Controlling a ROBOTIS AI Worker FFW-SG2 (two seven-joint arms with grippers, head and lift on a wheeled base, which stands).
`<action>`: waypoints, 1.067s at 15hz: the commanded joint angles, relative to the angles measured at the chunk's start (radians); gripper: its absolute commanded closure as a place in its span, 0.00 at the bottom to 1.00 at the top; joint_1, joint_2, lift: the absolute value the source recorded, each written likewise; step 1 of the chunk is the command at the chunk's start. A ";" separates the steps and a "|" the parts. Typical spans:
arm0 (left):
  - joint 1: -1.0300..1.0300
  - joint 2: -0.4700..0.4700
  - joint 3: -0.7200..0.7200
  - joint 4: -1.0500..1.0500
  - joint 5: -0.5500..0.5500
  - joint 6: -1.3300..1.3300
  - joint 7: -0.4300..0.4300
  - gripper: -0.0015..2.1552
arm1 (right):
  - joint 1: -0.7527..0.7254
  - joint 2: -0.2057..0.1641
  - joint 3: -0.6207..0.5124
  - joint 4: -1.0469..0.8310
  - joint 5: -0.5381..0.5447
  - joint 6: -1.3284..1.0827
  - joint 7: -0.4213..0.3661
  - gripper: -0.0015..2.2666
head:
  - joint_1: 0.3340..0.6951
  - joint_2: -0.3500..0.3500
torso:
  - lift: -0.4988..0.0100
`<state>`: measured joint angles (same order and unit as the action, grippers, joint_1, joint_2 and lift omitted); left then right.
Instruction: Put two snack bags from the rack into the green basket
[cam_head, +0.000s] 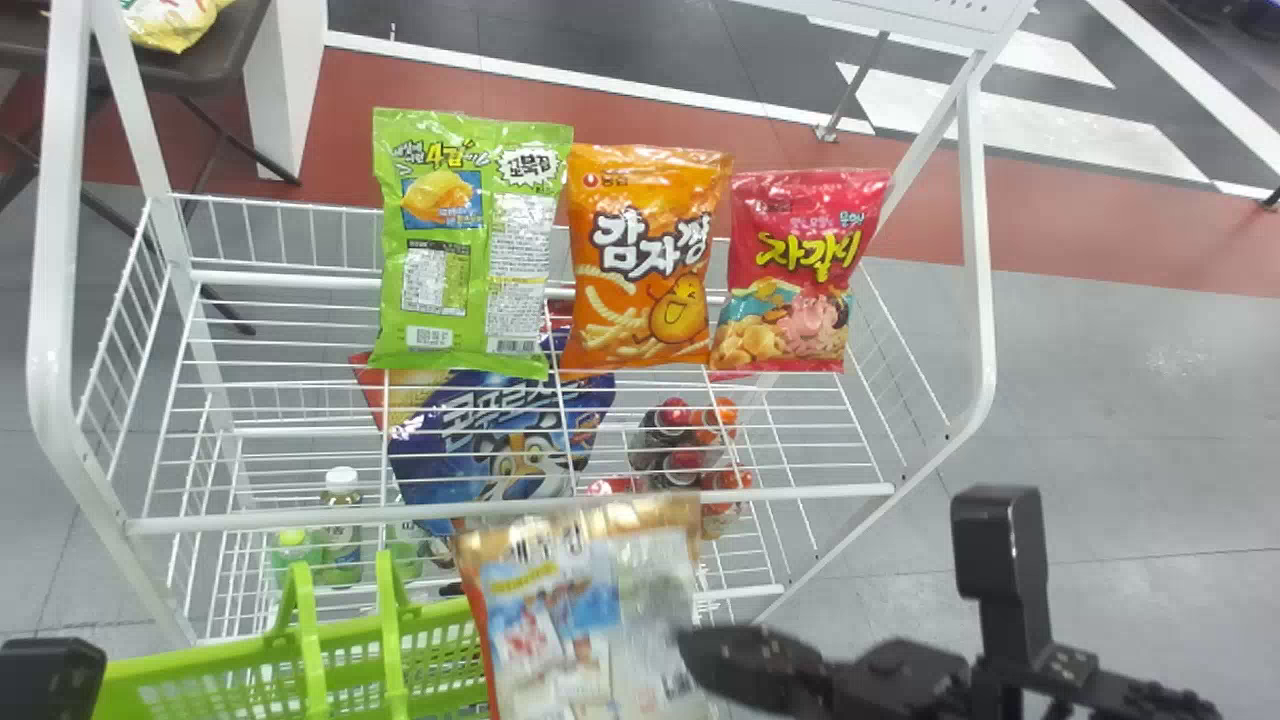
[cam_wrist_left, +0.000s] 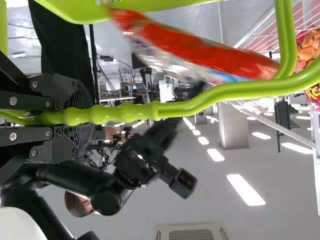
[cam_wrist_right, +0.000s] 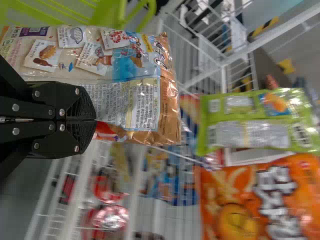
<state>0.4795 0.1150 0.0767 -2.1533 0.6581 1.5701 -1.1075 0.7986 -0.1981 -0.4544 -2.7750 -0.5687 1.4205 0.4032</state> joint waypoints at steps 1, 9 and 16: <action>-0.007 0.000 -0.003 -0.004 0.000 0.001 0.001 0.59 | -0.004 0.011 -0.032 -0.018 -0.053 0.152 -0.003 0.99 | 1.00 0.00 | 0.97; -0.005 0.000 -0.009 -0.027 -0.002 0.001 0.001 0.59 | -0.082 0.045 0.322 0.126 0.110 0.042 -0.076 0.99 | 1.00 0.00 | 0.97; -0.005 0.000 -0.018 -0.028 -0.003 0.001 0.001 0.59 | -0.153 0.043 0.545 0.345 0.253 -0.231 -0.135 0.99 | 1.00 0.09 | 0.97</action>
<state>0.4759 0.1151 0.0593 -2.1813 0.6557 1.5701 -1.1060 0.6605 -0.1553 0.0569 -2.4649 -0.3386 1.1905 0.2701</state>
